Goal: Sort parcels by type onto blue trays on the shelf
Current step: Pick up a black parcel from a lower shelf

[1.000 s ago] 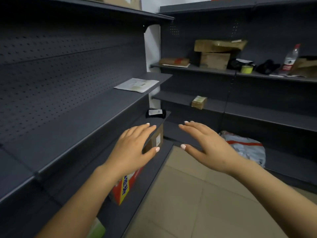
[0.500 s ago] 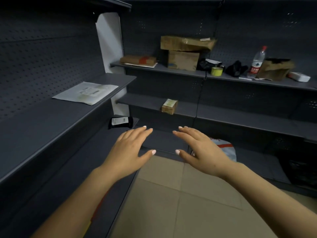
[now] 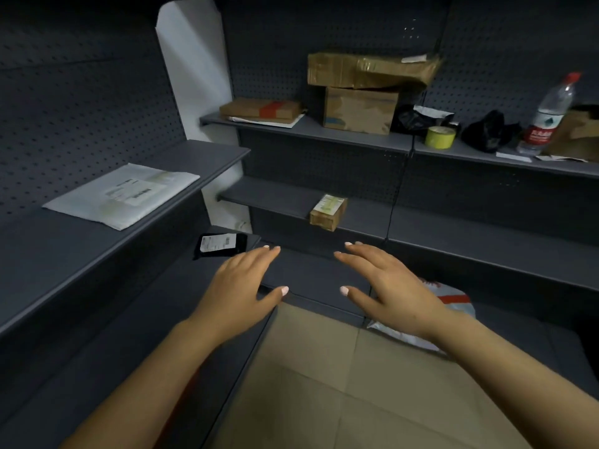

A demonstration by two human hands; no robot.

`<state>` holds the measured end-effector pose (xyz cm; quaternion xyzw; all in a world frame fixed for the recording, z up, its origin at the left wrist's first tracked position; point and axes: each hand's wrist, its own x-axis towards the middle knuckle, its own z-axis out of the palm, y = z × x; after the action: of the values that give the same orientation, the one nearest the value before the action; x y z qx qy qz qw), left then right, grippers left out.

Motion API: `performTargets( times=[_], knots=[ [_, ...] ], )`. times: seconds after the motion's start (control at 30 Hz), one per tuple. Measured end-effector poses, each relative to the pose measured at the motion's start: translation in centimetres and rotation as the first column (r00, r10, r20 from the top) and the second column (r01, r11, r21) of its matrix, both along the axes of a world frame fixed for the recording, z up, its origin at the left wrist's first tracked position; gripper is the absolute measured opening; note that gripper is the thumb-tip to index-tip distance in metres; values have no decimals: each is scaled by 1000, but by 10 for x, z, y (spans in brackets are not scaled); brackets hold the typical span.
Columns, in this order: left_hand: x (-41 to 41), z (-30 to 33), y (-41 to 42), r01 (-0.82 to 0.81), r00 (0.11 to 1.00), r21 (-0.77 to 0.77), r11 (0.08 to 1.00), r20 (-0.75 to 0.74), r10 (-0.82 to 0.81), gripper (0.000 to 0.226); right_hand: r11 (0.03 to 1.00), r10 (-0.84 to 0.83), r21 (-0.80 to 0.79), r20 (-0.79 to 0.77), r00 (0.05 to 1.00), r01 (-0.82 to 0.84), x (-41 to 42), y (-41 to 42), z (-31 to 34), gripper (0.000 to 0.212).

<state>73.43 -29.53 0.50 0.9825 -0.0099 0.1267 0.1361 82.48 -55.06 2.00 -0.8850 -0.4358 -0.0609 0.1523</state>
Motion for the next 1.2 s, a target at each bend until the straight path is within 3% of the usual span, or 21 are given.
performTargets(
  times=[0.2,0.43,0.9,1.2],
  knots=[
    [78,-12,-18,-120,991,-34,992,-64,118,71,988,139,-64,-29,990,-141,108,-4,-16,68],
    [134,-27,-22,-259,955,1,966,-149,256,92,931,323,-154,-72,944,-330,203,18,-34,66],
    [219,-87,78,-404,879,29,914,-264,396,94,850,472,-164,-186,861,-501,340,168,-89,63],
    [267,-113,125,-505,801,38,862,-350,485,94,771,566,-218,-194,801,-598,408,250,-107,76]
  ],
)
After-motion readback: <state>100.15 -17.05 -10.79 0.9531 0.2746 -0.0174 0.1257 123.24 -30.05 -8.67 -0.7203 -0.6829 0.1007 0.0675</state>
